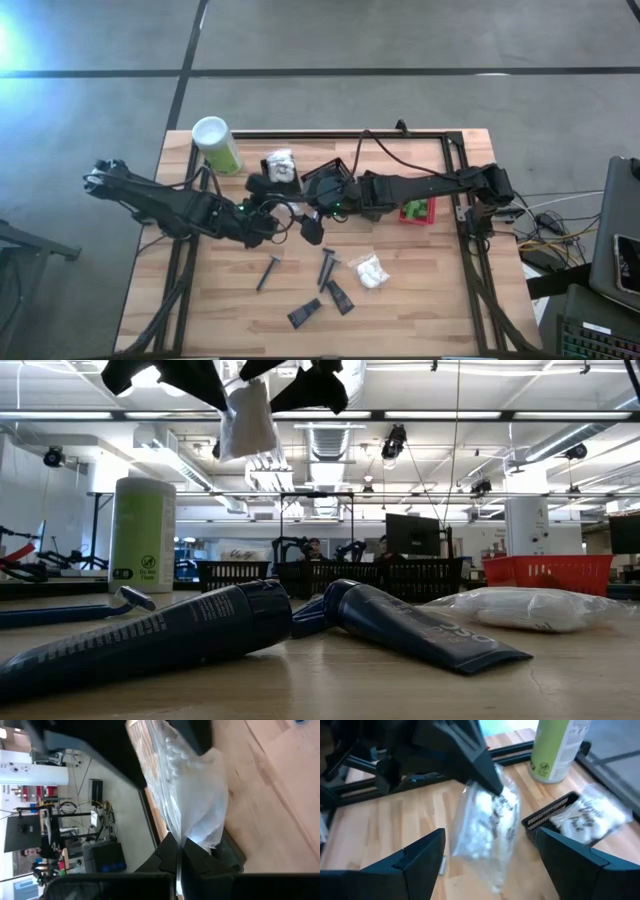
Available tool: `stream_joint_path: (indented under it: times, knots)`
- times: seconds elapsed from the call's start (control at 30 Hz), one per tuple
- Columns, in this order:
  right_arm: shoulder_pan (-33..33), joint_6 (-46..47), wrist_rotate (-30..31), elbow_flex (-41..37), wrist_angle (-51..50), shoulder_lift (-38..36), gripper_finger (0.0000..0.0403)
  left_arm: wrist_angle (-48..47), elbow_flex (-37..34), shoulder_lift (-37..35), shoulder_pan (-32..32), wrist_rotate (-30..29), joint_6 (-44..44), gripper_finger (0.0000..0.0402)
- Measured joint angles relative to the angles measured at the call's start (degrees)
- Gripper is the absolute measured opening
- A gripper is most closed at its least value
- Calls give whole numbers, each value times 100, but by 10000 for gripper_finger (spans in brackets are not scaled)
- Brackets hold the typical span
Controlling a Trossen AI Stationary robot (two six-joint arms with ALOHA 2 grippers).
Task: Pick & Place Travel size toiletries
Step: Put the cotton pack into the left black bin
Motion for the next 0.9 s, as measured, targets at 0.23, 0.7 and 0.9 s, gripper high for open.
stream_joint_path:
  times: [0.23,0.7,0.9]
  knots:
    - [-43,-138,82,0,-33,4,301,-2,-24,96,0,67,-19,5]
    - [-137,-94,-86,-96,-53,11,222,208,-35,119,17,112,64,5]
    - [-163,-13,-237,-98,-56,11,169,256,-38,119,57,158,71,5]
